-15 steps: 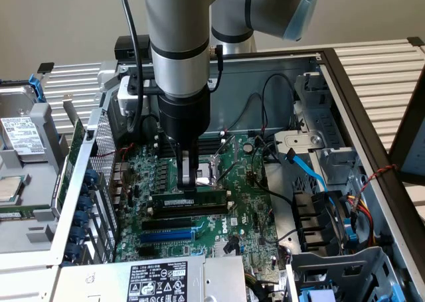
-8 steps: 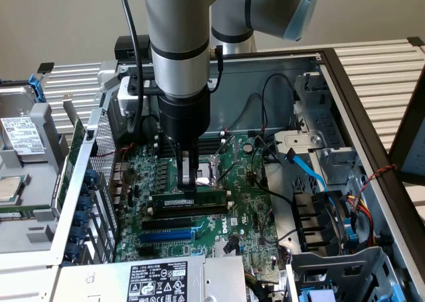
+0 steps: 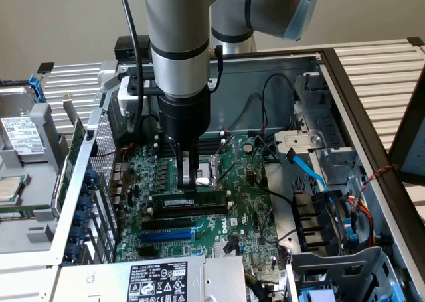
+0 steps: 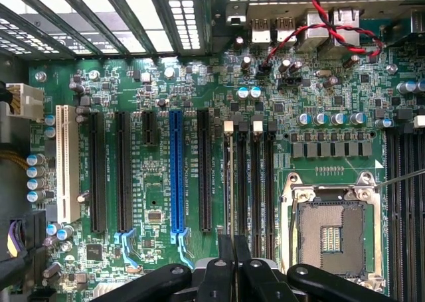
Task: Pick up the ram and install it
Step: 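Insert the ram into the slot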
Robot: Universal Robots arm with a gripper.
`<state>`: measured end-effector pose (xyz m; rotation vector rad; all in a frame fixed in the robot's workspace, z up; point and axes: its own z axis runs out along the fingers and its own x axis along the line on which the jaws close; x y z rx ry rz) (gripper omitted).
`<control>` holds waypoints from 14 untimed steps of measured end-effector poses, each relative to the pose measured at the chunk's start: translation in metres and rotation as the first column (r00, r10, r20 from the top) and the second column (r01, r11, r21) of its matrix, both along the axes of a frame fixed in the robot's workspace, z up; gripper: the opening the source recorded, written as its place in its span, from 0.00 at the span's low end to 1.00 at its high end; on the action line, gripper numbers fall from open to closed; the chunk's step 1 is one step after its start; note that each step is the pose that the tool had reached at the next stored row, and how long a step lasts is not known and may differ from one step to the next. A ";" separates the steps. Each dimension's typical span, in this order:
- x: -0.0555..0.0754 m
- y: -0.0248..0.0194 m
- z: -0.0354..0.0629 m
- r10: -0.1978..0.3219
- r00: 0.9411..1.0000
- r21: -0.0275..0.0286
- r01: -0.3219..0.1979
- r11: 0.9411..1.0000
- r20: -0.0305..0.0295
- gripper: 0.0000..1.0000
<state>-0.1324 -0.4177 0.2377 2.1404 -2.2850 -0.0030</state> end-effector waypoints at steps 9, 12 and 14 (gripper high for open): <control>0.000 0.0000 0.0000 0.003 1.000 0.000 -0.003 1.000 0.001 0.12; 0.000 0.0000 0.0001 0.006 1.000 0.000 -0.006 1.000 0.000 0.12; 0.000 0.0000 0.0000 0.006 1.000 0.000 -0.006 1.000 0.000 0.12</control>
